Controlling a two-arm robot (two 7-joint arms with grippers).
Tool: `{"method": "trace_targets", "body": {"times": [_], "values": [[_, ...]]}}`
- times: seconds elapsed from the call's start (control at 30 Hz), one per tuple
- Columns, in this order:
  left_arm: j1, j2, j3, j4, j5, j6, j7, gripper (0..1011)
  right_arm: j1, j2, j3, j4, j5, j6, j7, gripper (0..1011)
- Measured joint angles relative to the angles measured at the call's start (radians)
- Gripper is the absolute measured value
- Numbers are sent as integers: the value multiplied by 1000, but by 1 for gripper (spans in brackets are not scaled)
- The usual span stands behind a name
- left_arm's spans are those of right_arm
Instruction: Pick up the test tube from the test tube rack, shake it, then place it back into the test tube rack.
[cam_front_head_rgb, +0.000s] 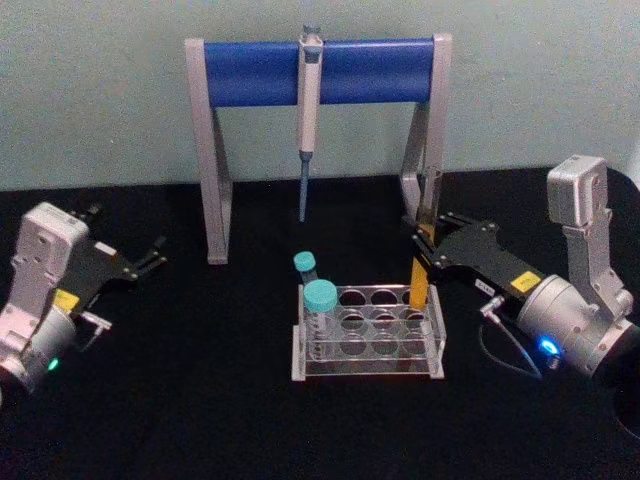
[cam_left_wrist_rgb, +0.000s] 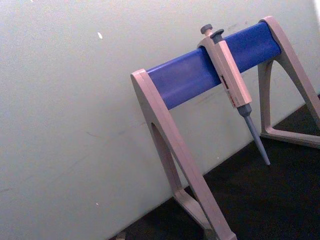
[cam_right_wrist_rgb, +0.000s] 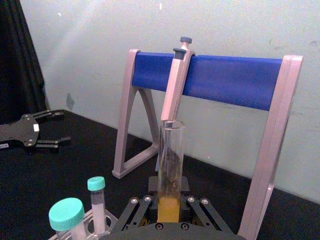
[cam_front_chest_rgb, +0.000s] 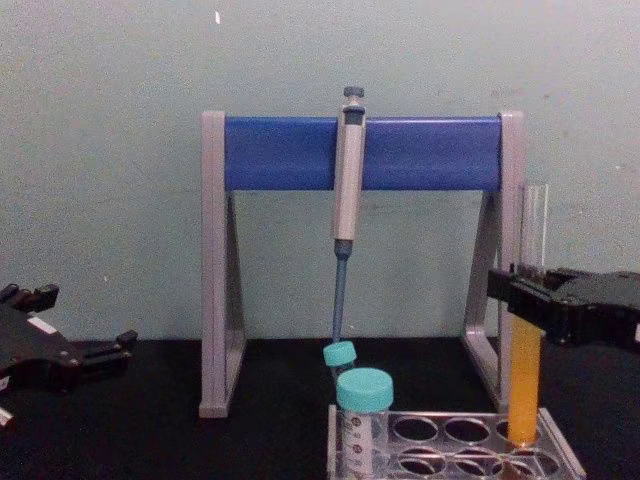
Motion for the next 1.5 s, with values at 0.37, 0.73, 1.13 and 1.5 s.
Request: {"method": "trace_targets", "body": {"times": [0.37, 0.73, 1.13, 1.5], "values": [[0, 0, 0, 0, 0, 0, 0, 1001, 0, -3, -8, 14, -10, 2, 0, 227], [0, 0, 0, 0, 0, 0, 0, 1001, -7, -7, -10, 24, -17, 8, -3, 227], [0, 0, 0, 0, 0, 0, 0, 1001, -13, -15, -10, 33, -17, 12, -6, 227], [0, 0, 0, 0, 0, 0, 0, 1001, -17, -20, -19, 47, -29, 20, -9, 227]]}}
